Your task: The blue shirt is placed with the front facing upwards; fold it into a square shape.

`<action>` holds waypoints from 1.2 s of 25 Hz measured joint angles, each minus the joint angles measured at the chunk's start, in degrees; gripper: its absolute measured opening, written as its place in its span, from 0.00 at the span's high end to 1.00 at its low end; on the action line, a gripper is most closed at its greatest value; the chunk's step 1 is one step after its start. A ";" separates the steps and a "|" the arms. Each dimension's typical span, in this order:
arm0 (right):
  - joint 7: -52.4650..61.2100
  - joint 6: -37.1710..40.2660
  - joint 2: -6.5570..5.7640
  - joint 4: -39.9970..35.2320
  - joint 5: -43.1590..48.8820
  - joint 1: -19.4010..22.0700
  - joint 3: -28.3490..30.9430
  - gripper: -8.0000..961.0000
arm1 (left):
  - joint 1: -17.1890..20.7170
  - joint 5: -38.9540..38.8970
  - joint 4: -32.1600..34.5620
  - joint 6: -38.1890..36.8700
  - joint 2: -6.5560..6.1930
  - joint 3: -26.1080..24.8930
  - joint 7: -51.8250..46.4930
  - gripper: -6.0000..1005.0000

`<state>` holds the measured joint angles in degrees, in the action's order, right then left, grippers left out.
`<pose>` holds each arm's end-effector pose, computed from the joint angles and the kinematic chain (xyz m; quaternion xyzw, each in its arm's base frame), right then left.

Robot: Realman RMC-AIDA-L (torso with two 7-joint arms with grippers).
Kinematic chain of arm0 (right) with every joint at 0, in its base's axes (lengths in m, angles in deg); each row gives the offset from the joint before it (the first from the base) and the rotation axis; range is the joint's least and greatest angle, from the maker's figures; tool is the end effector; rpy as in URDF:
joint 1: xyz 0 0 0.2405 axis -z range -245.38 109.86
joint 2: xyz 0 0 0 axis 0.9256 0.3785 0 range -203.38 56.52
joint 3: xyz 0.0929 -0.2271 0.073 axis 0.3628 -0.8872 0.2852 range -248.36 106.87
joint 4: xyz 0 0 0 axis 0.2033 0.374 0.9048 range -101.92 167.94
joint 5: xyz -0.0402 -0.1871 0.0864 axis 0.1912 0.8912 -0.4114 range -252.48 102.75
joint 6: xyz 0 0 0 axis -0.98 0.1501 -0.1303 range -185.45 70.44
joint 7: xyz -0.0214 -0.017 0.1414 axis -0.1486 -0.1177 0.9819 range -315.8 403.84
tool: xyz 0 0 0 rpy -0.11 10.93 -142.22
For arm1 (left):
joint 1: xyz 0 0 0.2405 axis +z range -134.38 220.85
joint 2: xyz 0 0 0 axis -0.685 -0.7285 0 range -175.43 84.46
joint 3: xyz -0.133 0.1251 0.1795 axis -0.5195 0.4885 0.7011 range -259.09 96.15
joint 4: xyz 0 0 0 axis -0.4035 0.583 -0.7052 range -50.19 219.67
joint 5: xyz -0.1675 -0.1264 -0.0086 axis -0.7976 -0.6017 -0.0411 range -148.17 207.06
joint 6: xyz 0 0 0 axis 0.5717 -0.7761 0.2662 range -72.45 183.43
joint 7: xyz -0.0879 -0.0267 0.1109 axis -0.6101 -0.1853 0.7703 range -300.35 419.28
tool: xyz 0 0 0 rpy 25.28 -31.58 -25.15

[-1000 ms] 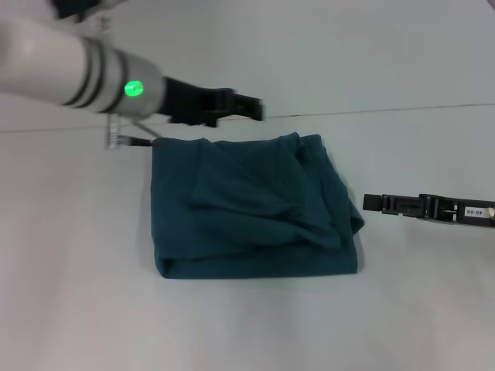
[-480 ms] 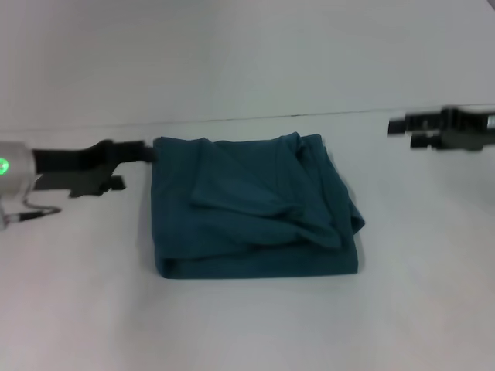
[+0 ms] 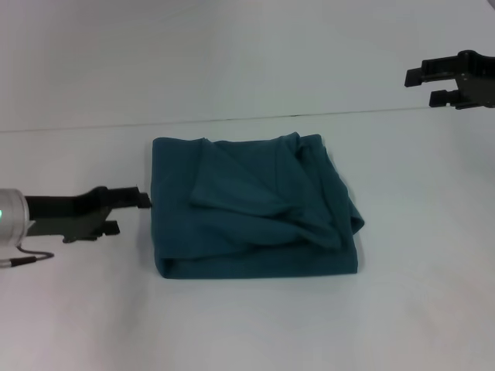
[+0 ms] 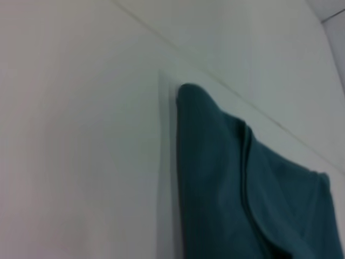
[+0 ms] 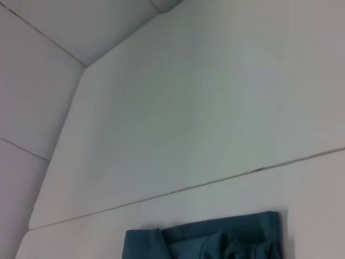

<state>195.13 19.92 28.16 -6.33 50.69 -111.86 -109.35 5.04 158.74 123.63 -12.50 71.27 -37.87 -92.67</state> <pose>0.2464 0.4414 0.1400 -0.7237 0.6222 0.2081 0.2139 -0.2727 0.3974 0.0098 -0.6839 -0.6882 -0.1702 0.1726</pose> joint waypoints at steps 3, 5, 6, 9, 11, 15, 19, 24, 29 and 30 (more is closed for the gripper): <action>0.48 0.33 -0.14 -0.04 0.02 0.09 0.02 0.20 | -0.87 1.92 -1.37 1.75 -0.04 0.64 -0.18 0.13; 0.58 0.54 -0.20 -0.07 0.04 0.29 0.11 0.20 | -1.24 2.53 -1.85 2.51 0.04 0.68 -0.20 0.13; 0.62 0.64 -0.25 -0.08 0.04 0.38 0.24 0.20 | -1.49 2.65 -2.22 2.86 0.12 0.71 -0.15 0.13; 0.64 0.99 -0.35 -0.10 0.05 0.49 0.97 0.20 | -2.54 2.87 -3.87 3.91 0.29 1.33 0.02 0.13; 0.63 1.25 -0.39 -0.11 0.05 0.50 1.33 0.20 | -3.19 2.89 -4.75 4.54 0.32 1.85 0.08 0.13; 0.29 1.54 -0.41 -0.12 0.05 0.49 1.54 0.20 | -4.20 2.89 -5.78 5.52 0.58 2.64 0.13 0.13; 0.12 1.54 -0.42 -0.13 0.05 0.48 1.51 0.20 | -5.81 2.89 -7.88 6.73 0.83 3.23 0.55 0.13; 0.03 1.47 -0.29 -0.06 0.04 0.45 1.15 0.20 | -9.00 2.81 -10.61 7.99 1.55 4.98 0.68 0.13; -0.02 1.49 -0.19 0.04 -0.02 0.43 1.42 0.20 | -12.06 2.93 -10.78 8.23 2.19 8.29 0.70 0.20; -0.02 1.55 -0.16 0.05 -0.06 0.42 1.44 0.20 | -12.30 2.94 -10.77 8.25 2.20 8.57 0.64 0.21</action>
<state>195.10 21.47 28.00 -6.28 50.62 -111.43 -107.91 -7.26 161.68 112.86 -4.25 73.47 -29.31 -92.03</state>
